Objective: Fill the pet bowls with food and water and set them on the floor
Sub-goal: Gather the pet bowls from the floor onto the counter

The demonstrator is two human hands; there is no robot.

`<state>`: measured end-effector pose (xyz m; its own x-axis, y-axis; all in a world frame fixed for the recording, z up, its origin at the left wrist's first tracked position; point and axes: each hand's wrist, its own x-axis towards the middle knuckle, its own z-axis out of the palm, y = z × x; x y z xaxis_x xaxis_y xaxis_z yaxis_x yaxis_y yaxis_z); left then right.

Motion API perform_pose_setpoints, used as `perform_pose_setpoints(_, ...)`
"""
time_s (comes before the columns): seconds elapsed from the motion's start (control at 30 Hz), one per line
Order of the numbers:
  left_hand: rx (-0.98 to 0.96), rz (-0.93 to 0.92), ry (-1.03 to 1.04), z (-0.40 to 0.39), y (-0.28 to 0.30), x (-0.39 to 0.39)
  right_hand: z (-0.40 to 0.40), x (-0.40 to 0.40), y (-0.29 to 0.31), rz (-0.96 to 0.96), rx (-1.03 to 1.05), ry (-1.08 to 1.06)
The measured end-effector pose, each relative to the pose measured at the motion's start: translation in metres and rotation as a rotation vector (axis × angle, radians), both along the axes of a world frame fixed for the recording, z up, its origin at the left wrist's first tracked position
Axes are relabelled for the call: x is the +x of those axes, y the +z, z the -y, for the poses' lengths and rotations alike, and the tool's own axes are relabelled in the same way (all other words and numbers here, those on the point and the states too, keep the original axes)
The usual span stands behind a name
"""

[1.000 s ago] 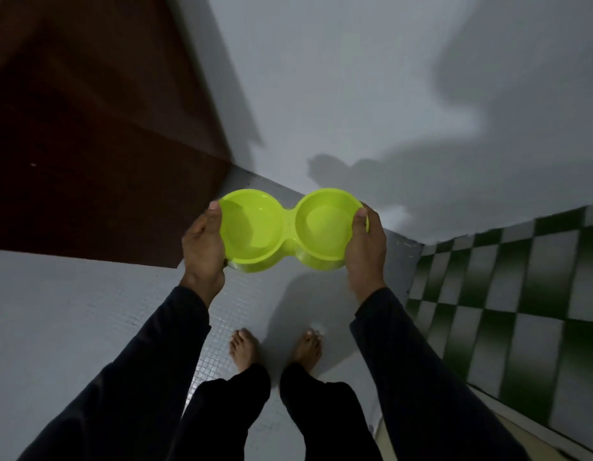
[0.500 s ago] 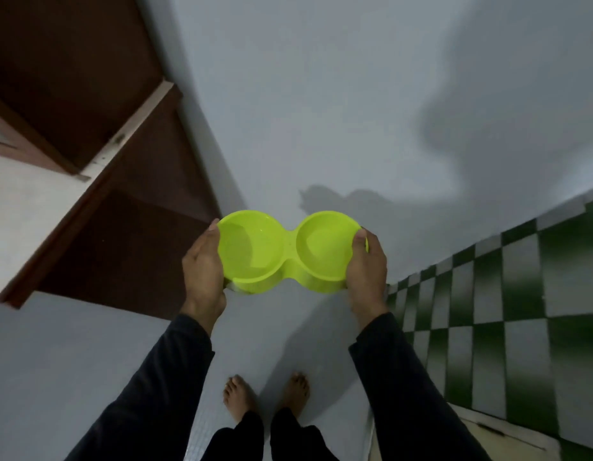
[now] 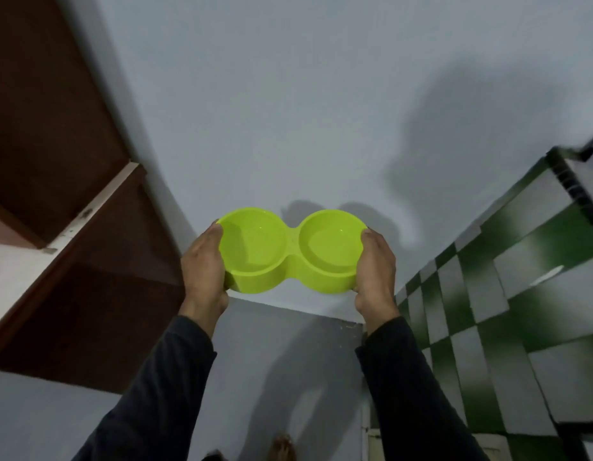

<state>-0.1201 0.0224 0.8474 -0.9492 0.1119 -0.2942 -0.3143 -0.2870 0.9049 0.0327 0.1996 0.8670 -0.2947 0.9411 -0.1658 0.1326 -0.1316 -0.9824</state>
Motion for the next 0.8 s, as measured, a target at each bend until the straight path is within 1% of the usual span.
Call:
perform_pose_setpoints(0.23, 0.016, -0.016, -0.149, -0.028, 0.030, 0.011, -0.009, 0.035, 0.023, -0.040, 0.034, -0.129)
perform_pose_setpoints(0.37, 0.011, 0.001, -0.236, -0.036, 0.042, 0.017, 0.001, 0.054, 0.034, -0.058, 0.062, -0.225)
perform_pose_setpoints(0.53, 0.014, 0.028, -0.392, -0.044, 0.050, 0.033, 0.027, 0.089, 0.042, -0.077, 0.054, -0.370)
perform_pose_setpoints(0.8, -0.022, 0.008, -0.675, -0.039, 0.056, 0.074, 0.090, 0.151, 0.045, -0.060, 0.035, -0.602)
